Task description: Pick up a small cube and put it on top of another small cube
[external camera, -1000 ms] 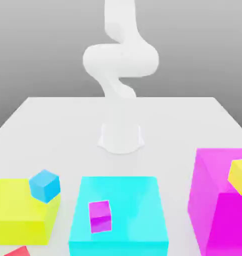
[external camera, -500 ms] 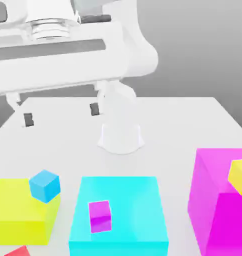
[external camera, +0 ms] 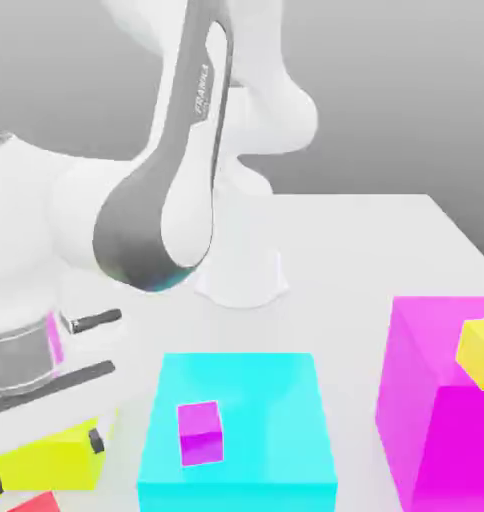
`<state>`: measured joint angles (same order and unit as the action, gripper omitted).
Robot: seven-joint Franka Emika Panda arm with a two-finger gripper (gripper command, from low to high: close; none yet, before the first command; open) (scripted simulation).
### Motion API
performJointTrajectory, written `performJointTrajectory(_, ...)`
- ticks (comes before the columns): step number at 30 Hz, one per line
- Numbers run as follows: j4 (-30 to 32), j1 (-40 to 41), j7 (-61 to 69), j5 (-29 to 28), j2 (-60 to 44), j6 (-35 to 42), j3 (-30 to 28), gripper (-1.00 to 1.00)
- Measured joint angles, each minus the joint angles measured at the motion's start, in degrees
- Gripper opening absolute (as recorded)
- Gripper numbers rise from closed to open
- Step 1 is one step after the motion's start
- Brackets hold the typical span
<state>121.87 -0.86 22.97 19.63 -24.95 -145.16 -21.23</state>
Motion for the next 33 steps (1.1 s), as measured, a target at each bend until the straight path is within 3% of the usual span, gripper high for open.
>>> performJointTrajectory(5,-2.2,3.5,4.5,2.1,-9.8,-6.3,3.1,0.0)
performJointTrajectory(6,-2.5,4.0,5.0,2.7,-11.0,-7.1,3.7,-1.0)
performJointTrajectory(12,-2.7,4.2,5.2,3.0,-11.6,-7.4,4.0,-1.0)
performJointTrajectory(17,-0.2,1.0,2.1,-1.1,-3.4,-1.7,0.1,-1.0)
performJointTrajectory(25,8.7,-7.5,-9.7,-7.8,10.3,3.4,-1.9,-1.0)
performJointTrajectory(33,18.5,-13.8,-24.5,-18.9,25.5,6.0,-0.1,-1.0)
